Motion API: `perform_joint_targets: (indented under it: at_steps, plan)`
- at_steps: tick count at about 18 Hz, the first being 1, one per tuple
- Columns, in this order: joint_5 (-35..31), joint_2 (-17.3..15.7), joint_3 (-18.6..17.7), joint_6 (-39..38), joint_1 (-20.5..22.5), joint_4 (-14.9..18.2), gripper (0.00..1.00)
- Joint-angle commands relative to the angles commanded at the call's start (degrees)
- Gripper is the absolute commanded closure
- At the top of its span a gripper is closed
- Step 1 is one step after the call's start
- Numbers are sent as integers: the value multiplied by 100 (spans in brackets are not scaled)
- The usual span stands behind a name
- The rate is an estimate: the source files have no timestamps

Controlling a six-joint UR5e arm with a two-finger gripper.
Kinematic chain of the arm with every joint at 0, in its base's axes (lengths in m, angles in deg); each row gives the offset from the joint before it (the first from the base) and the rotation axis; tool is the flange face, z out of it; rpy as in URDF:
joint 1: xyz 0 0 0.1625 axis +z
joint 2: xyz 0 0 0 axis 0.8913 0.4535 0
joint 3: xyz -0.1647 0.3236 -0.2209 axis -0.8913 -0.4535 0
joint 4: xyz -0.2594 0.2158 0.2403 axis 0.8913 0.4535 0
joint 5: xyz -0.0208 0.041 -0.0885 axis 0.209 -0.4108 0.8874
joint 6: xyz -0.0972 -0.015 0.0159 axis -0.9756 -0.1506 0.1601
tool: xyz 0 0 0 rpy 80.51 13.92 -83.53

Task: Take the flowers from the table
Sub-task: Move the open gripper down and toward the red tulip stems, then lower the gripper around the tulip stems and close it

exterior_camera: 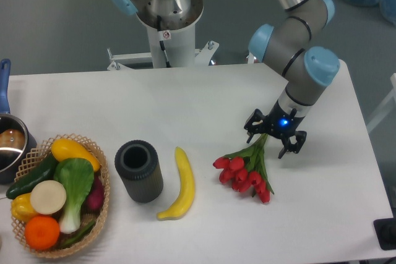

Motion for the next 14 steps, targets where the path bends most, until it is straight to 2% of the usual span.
perform_joint_targets:
  at_steps: [14]
  plan:
    - [158,105,18,79,-62,26,0]
